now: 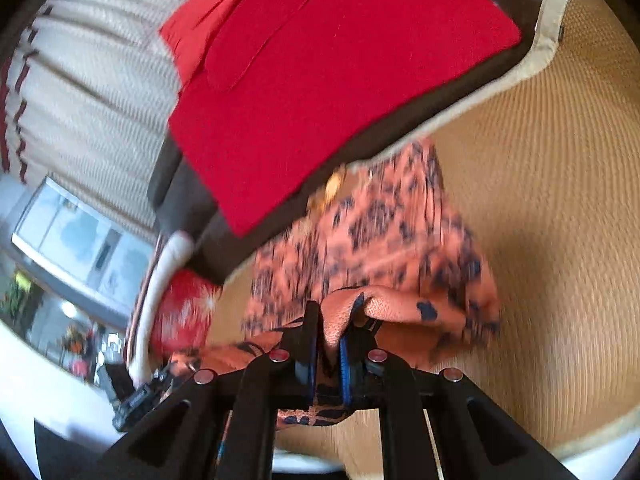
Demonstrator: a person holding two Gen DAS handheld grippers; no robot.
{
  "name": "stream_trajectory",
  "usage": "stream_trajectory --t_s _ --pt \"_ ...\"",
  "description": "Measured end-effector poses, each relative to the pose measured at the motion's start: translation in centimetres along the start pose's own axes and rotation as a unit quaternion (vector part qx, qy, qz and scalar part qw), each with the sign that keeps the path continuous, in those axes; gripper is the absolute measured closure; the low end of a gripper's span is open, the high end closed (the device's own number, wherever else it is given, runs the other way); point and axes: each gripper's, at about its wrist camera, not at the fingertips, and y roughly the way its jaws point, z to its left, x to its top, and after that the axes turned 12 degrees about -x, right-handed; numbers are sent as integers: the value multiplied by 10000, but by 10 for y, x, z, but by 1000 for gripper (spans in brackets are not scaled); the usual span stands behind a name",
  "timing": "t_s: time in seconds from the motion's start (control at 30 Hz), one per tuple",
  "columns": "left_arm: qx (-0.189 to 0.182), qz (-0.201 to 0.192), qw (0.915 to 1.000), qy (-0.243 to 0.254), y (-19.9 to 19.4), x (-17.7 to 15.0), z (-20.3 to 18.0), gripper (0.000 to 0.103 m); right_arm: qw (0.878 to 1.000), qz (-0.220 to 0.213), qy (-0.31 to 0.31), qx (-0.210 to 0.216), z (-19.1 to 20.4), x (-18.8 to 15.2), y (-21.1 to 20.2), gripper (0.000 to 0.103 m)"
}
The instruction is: Fold small clothes
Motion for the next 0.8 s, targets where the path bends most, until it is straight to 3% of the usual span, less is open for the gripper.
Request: stream_trajectory --t_s 0.27,0.43,0.5,0.6,0.67,0.73,0.8 --pt "297 106 9983 -492 100 77 57 93 9934 -501 1033 -47 -24 89 66 94" --pt "384 351 9937 -989 166 99 101 93 9865 -506 1547 -185 -53 119 125 94" --pt "466 461 9903 -1225 182 100 117 90 9807 -364 1920 6 -69 125 149 92" --pt "335 297 9842 -1714 189 98 140 83 9710 36 2379 207 -86 133 174 89" --pt "90 50 9788 -2045 185 93 153 83 9699 36 2414 315 -92 138 177 89" --pt "13 -91 9766 -2150 179 89 155 83 9694 33 2421 407 -95 143 177 87" --pt "173 -24 9786 -2050 176 91 150 83 9721 66 2305 432 -95 148 174 82"
